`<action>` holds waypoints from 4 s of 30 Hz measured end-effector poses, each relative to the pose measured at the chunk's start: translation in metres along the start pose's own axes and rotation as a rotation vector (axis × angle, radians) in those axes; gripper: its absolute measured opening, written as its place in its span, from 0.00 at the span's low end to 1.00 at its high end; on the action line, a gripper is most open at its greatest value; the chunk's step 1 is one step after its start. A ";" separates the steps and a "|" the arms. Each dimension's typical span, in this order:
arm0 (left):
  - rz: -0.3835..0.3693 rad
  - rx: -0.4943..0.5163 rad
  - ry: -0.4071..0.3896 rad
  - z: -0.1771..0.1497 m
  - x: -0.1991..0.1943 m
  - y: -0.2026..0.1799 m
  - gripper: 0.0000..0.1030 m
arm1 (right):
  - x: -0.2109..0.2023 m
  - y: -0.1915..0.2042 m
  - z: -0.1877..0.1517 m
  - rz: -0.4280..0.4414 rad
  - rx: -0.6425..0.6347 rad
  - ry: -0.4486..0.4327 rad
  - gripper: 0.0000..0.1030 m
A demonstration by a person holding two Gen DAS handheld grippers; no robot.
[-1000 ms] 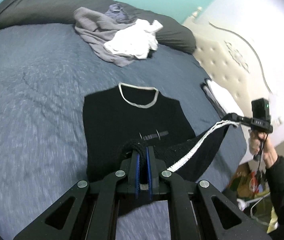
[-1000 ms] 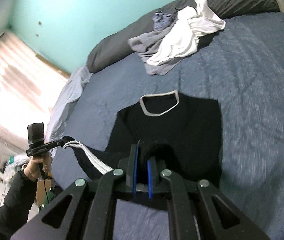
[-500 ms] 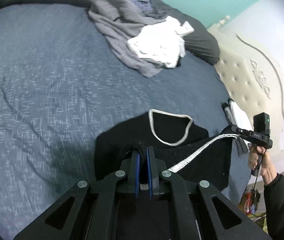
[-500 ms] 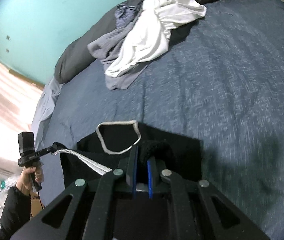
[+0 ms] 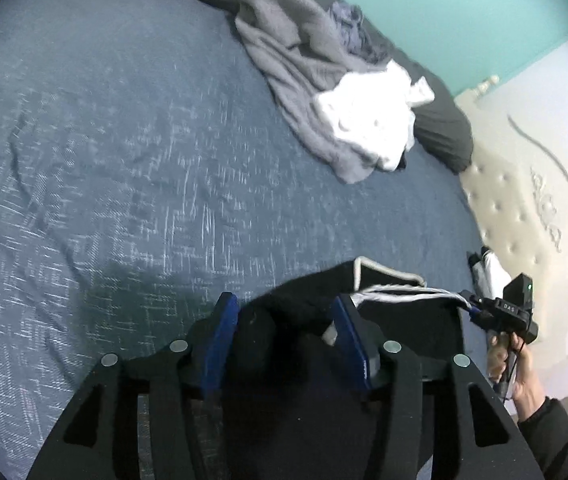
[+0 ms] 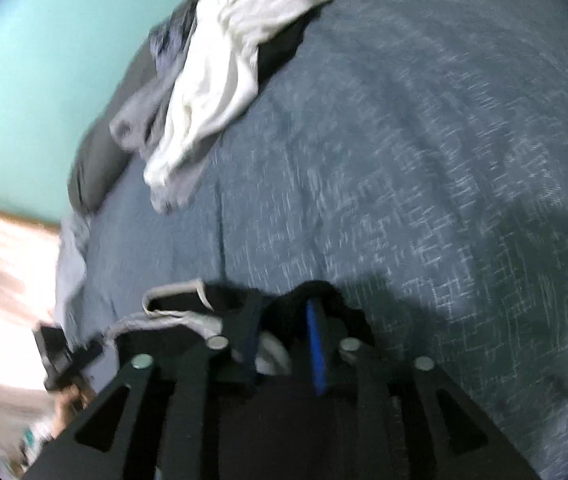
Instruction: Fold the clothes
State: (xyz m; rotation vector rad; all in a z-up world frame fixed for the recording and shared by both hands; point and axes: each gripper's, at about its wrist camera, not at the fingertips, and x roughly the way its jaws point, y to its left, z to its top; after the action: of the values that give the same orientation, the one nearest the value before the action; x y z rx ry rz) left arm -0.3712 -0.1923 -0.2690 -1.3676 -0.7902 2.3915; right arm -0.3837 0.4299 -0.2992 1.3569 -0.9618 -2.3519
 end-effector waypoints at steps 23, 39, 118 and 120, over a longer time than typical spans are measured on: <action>0.136 0.205 0.052 -0.002 0.049 -0.007 0.28 | 0.058 0.019 -0.025 -0.279 -0.430 0.068 0.16; 0.147 0.202 -0.039 0.011 0.021 -0.001 0.06 | 0.021 0.020 -0.010 -0.308 -0.408 -0.098 0.05; 0.107 0.319 0.284 -0.189 -0.004 -0.082 0.24 | -0.034 0.008 -0.216 -0.357 -0.503 0.317 0.00; 0.124 0.322 0.283 -0.188 -0.009 -0.079 0.24 | -0.044 -0.008 -0.210 -0.371 -0.471 0.311 0.00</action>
State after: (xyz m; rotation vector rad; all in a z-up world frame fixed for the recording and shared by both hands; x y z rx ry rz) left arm -0.2084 -0.0719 -0.2923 -1.6015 -0.2400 2.2168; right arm -0.1826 0.3717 -0.3472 1.7237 -0.0594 -2.2978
